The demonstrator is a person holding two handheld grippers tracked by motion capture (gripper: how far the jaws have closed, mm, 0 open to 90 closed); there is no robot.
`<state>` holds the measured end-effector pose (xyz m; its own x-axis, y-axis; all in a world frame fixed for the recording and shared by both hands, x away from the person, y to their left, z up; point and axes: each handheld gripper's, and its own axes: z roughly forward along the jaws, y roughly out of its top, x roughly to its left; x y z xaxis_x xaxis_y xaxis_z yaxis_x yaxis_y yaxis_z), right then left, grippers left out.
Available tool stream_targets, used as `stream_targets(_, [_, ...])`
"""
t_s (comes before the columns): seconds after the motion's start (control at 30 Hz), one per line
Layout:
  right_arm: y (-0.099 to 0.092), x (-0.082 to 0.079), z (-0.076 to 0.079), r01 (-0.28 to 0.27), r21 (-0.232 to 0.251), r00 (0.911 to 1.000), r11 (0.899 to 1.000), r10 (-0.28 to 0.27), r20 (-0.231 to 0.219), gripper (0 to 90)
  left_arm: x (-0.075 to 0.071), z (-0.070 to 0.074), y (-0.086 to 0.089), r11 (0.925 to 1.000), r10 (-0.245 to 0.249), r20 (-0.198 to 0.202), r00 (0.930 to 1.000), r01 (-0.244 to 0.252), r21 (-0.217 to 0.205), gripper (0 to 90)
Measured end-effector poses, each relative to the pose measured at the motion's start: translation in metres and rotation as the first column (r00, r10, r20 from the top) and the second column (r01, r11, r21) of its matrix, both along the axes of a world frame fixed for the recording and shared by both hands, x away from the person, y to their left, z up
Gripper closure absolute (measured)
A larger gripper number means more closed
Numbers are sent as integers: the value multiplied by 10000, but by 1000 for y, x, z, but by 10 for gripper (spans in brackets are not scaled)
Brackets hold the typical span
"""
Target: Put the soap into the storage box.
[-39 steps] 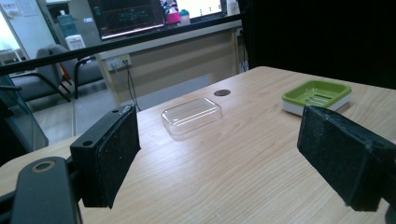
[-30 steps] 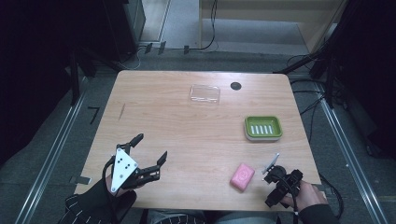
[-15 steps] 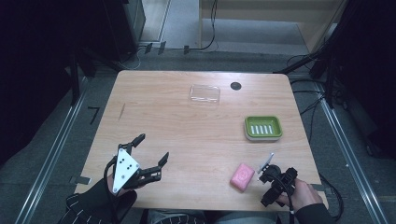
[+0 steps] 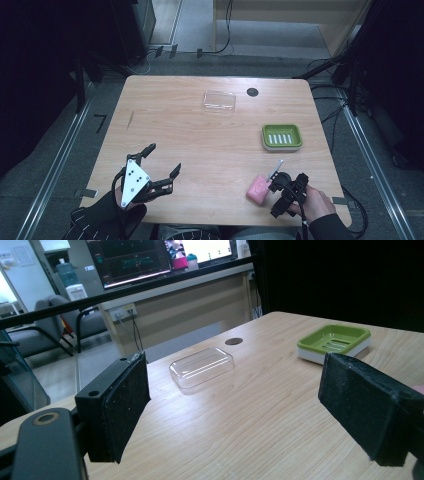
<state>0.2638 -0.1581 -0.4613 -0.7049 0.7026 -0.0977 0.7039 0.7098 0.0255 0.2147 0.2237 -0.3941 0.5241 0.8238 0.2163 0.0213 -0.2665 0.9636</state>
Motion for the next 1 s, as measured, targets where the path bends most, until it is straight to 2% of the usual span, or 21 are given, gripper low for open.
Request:
stream_targets(0.23, [15,5,3,-369,225,9992,9991,366,145,0,-1,0,1,10000,-15,57,10000,15,-14,136])
stream_targets(0.33, [21,8,3,-511,285,9986,9983,508,119,0,-1,0,1,10000,-22,68,10000,22,-4,136])
stream_targets(0.4, [25,9,3,-417,438,9991,9982,412,122,0,-1,0,0,10000,-50,84,10000,50,59,137])
stream_targets(0.57, [35,14,5,-687,611,9976,9958,681,108,0,-1,0,0,10000,-75,112,9999,75,63,136])
stream_targets(1.0, [56,25,0,-1219,518,9925,9912,1220,10,0,-3,0,1,10000,-13,193,9998,13,23,136])
